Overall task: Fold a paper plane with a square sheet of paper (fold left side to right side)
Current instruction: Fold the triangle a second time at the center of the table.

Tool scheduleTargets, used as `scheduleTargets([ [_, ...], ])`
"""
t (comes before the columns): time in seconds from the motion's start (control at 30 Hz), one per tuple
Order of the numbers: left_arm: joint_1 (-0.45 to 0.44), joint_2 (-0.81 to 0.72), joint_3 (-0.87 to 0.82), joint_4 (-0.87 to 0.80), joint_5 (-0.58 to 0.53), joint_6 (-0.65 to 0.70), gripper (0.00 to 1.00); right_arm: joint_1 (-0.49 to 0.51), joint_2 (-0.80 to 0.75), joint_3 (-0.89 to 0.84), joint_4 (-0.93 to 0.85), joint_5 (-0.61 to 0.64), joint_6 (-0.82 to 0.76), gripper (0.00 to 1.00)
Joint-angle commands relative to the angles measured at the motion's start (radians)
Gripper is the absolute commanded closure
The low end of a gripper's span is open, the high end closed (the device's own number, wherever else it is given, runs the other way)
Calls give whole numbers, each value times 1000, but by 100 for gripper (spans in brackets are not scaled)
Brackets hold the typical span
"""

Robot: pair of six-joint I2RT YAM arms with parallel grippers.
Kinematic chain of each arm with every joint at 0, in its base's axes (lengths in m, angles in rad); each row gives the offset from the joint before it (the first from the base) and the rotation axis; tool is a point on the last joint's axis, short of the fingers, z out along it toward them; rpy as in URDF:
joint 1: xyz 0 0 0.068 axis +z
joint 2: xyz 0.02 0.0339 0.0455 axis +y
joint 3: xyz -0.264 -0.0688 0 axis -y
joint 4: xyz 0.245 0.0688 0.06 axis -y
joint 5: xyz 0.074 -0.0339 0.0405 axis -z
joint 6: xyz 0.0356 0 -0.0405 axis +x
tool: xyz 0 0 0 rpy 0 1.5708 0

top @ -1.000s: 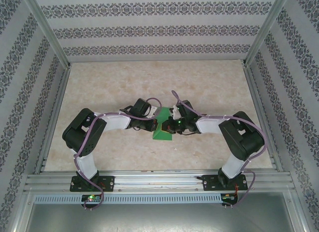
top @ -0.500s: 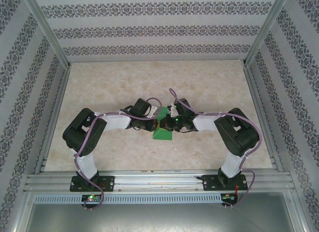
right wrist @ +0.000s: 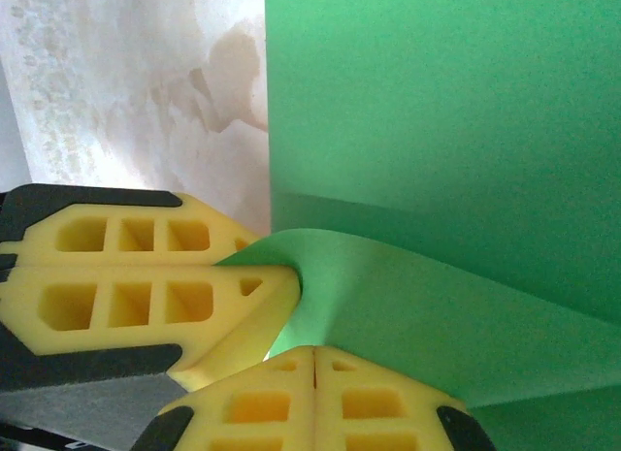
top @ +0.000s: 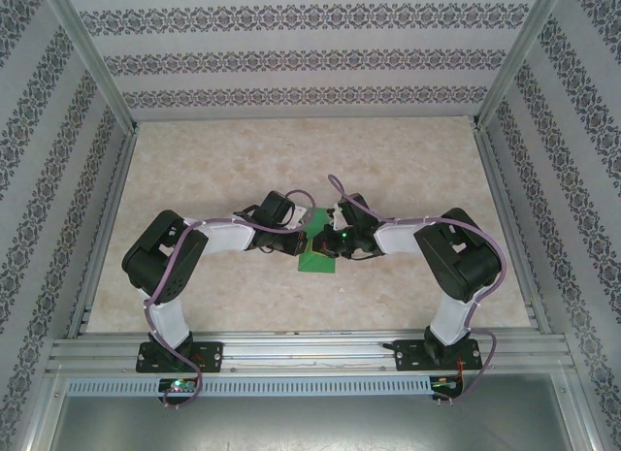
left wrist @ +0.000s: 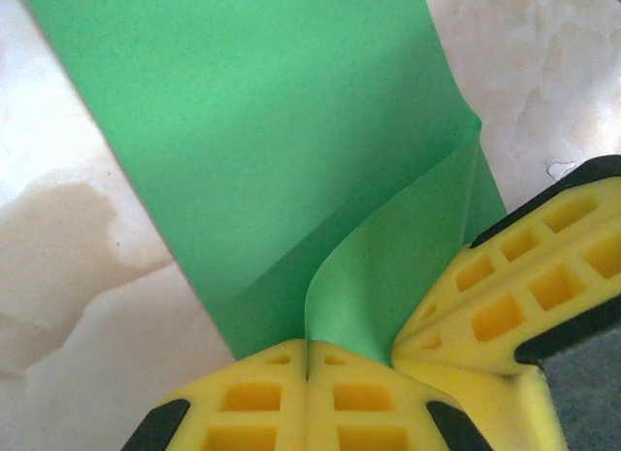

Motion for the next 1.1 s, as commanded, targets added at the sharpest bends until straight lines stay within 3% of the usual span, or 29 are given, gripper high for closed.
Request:
scheduleTargets([
  [0.0,-7,43,7,-54,-20,22,100,7,12,1,-27,27,-20,100],
  [0.37,-7,31,7,-52,-16,12,96,7,17,-14,-56,47,-12,100],
  [0.77,33,-139,11,-80,-17,-35,76,7,25,-28,-61,47,-6,100],
  [0.9,44,-218,-8,-117,9,-57,75,7,19,-28,-61,46,-10,100],
  [1.07,42,-273,-58,-138,122,-149,80,7,17,-26,-62,40,-15,100],
])
